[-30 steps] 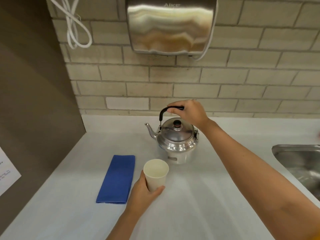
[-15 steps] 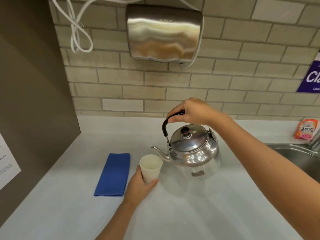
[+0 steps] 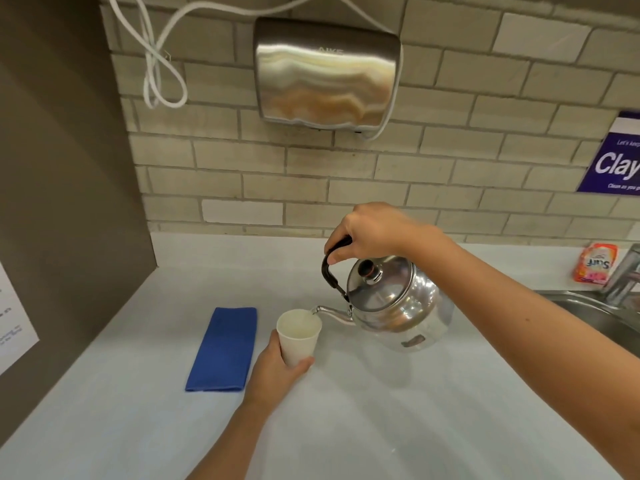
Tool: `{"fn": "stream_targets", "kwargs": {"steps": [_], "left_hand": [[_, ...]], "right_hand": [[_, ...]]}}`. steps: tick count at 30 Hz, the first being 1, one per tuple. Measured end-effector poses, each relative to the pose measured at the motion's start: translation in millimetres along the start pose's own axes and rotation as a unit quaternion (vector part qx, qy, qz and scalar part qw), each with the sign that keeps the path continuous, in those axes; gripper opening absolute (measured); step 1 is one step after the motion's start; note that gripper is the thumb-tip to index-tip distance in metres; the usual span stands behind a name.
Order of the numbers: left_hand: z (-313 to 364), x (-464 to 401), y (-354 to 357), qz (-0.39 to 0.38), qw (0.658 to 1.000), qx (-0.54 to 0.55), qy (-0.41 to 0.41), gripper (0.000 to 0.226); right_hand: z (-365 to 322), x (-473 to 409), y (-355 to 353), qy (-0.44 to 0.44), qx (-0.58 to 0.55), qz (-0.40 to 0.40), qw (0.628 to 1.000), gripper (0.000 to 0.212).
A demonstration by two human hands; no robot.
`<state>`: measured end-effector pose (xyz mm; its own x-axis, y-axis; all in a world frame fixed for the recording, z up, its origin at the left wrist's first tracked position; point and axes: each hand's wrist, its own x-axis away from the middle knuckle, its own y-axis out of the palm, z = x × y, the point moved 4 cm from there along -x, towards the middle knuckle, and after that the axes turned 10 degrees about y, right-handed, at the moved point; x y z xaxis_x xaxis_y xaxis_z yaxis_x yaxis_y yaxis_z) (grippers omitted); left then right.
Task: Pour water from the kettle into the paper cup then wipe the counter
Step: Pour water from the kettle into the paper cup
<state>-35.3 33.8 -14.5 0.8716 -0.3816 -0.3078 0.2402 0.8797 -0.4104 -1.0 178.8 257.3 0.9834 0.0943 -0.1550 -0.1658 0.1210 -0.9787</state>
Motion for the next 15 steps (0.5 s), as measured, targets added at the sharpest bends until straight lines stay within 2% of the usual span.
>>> {"fn": "stream_targets", "kwargs": {"steps": [15], "left_hand": [[3.4,0.0,-0.7,0.010,1.000,0.002,0.004,0.076]], "right_hand": [[-13.1,-1.5,-10.4,-0.038,0.028,-0.005,0.999,0.025]]}}
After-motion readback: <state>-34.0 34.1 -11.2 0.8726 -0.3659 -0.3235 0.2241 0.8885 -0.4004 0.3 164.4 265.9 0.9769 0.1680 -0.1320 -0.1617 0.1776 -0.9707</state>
